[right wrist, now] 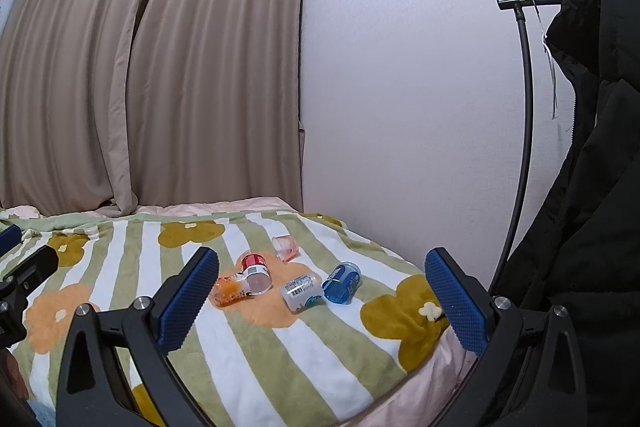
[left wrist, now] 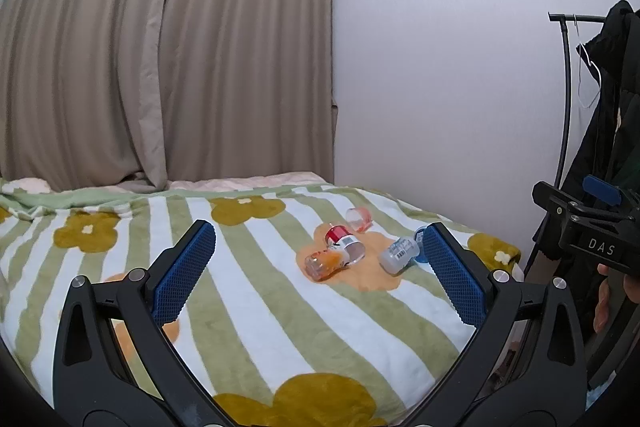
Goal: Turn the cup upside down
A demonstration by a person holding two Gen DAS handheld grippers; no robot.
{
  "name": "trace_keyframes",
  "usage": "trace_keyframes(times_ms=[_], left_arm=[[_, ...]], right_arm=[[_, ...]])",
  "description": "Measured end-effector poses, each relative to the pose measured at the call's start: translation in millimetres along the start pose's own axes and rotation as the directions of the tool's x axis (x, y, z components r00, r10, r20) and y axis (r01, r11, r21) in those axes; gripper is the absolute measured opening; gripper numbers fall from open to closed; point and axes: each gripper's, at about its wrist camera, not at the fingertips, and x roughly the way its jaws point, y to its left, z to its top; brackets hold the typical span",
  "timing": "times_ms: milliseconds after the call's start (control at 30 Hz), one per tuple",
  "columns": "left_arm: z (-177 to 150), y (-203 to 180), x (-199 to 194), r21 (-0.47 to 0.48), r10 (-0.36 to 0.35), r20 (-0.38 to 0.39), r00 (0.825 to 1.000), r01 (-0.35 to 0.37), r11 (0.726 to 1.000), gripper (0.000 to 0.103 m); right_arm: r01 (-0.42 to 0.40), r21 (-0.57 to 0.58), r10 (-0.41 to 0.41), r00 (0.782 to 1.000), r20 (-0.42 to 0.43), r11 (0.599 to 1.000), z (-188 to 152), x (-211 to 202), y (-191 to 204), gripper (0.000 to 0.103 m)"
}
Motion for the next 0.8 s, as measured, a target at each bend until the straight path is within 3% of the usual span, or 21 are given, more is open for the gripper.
trace_keyframes(times_ms=[333, 533, 667, 733, 800], left_arm=[[9.1, 17.3, 40.1, -0.016, -0.015, -0.070, 0.997, 0.013, 1.000, 0.103], [17.0, 53.2, 90.9, -0.016, 0.004, -0.140, 0.990, -0.006, 1.000, 0.103], [11.9, 85.7, 138.3, -0.046, -0.002, -0.237, 0.972, -0.009, 0.999, 0.103], [4.0, 98.0, 159.5, -0.066, -0.016, -0.282, 0.959, -0.002, 0.998, 0.103], [-8.9, 110.2, 184.4, -0.088, -0.025, -0.336, 0.941, -0.005, 0.996, 0.103]], right_arm=[[0.003, -0.062, -0.006, 0.999, -0.047, 0.998, 9.0, 35.4, 12.2, 0.103], [-0.102, -0.182, 0.078, 0.988, -0.132, 0.978, 32.5, 121.3, 40.7, 0.103], [-0.237, -0.235, 0.163, 0.942, -0.293, 0.943, 38.4, 211.2, 72.7, 0.103], [-0.296, -0.238, 0.184, 0.898, -0.400, 0.925, 32.0, 263.9, 90.9, 0.103], [-0.351, -0.237, 0.191, 0.838, -0.512, 0.906, 18.0, 315.0, 110.7, 0.103]])
